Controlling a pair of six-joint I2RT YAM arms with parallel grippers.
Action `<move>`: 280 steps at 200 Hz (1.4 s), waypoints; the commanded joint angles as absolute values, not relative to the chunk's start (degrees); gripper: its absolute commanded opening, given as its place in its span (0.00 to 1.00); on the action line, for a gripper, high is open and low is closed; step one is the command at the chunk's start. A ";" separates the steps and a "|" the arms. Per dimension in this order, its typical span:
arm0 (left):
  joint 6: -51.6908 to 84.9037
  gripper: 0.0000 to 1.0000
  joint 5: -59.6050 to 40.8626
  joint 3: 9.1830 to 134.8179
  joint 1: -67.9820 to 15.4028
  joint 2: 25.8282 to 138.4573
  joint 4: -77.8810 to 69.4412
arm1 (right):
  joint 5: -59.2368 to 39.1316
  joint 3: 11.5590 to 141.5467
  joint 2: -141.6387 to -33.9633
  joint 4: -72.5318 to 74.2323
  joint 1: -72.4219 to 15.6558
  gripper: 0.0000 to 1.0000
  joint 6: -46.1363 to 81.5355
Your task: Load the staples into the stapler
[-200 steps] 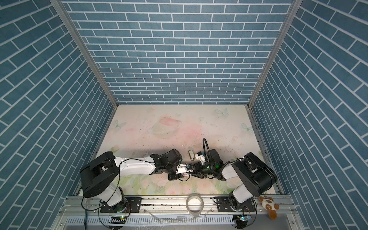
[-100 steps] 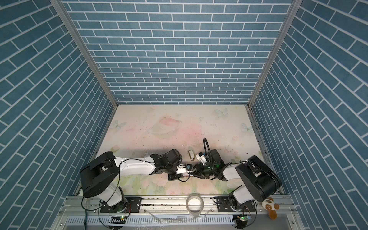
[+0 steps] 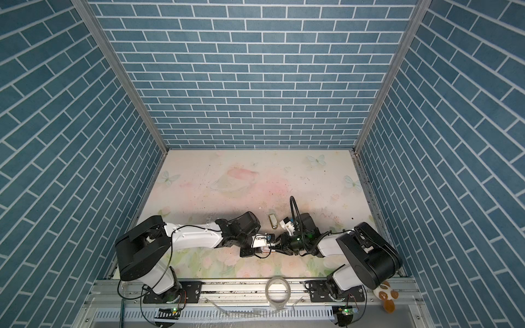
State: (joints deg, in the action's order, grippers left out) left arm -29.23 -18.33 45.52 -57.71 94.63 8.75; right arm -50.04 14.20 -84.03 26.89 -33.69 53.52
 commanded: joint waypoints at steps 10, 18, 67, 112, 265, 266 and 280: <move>-29.21 0.30 -18.78 45.66 -57.61 96.89 11.16 | -45.13 13.25 -84.31 22.53 -32.71 0.33 51.59; -29.34 0.29 -18.62 45.53 -57.59 96.89 11.04 | -44.95 13.17 -84.14 22.26 -32.46 0.32 51.44; -29.22 0.29 -18.43 45.09 -57.57 97.03 10.99 | -44.52 12.84 -83.22 20.79 -31.31 0.28 50.46; -29.16 0.29 -18.43 45.24 -57.65 97.20 11.17 | -44.45 12.33 -82.95 20.51 -30.76 0.21 49.92; -28.83 0.28 -18.50 45.09 -57.62 97.27 11.34 | -44.19 10.75 -79.99 20.08 -28.74 0.03 49.48; -28.83 0.28 -18.48 45.09 -57.59 97.33 11.34 | -44.20 10.73 -79.94 20.01 -28.74 0.03 49.48; -28.83 0.28 -18.45 45.23 -57.57 97.46 11.34 | -44.38 10.72 -79.47 19.76 -28.61 0.03 49.39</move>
State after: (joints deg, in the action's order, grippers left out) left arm -29.15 -18.35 45.74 -57.67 95.26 7.73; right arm -47.53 12.03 -80.23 23.55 -29.30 50.94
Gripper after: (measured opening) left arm 0.279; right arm 0.042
